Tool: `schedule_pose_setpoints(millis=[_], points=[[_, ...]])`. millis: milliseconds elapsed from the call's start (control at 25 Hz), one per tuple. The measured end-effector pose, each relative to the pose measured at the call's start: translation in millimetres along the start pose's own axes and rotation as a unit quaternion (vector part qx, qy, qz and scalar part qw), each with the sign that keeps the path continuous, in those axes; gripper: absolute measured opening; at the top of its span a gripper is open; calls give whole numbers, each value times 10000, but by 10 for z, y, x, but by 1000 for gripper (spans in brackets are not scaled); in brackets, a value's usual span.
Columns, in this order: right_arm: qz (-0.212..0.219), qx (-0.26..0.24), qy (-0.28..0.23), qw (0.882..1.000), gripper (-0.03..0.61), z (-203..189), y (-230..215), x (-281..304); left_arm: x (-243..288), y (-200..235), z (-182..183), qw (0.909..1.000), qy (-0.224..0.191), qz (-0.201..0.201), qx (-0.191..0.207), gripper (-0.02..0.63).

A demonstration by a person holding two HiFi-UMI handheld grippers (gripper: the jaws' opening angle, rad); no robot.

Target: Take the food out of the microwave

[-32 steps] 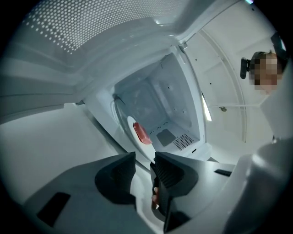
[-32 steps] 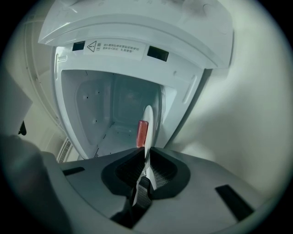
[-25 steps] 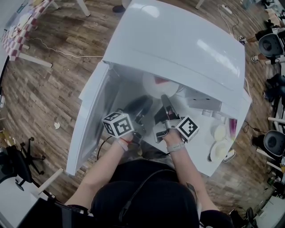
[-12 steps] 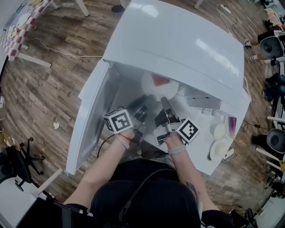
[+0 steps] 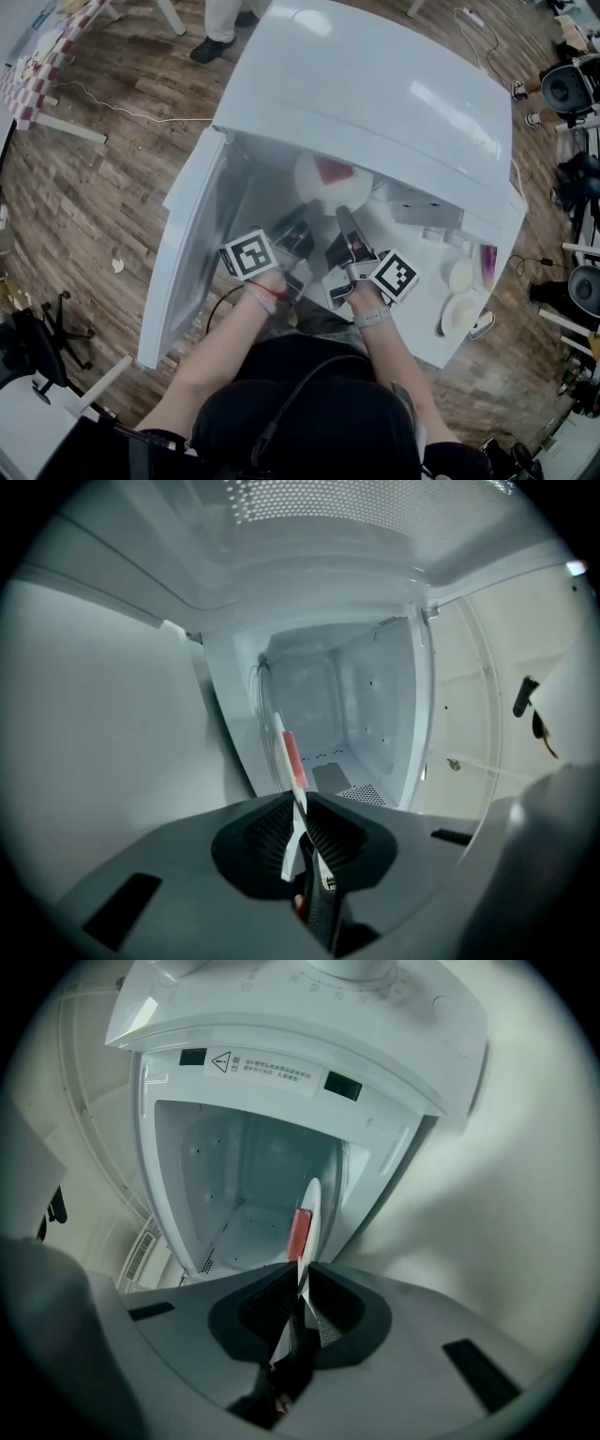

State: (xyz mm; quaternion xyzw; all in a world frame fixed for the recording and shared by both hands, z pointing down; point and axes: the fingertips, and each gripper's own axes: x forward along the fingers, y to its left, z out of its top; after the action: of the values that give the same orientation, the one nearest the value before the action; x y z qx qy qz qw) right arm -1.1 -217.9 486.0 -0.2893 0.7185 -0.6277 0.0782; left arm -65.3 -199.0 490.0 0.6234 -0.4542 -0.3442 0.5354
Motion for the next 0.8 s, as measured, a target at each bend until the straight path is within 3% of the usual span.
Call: schedule_pose_setpoints(millis=[240, 560, 800], points=[[-334, -476, -169, 9982, 61, 85, -71, -33, 0, -6, -25, 9996, 18, -104, -249, 40], [-357, -373, -424, 9978, 78, 238, -113, -3, -20, -26, -19, 9994, 40, -151, -295, 37], [-397, -266, -651, 9967, 77, 325, -151, 0, -56, 7, -54, 9983, 11, -127, -564, 37]])
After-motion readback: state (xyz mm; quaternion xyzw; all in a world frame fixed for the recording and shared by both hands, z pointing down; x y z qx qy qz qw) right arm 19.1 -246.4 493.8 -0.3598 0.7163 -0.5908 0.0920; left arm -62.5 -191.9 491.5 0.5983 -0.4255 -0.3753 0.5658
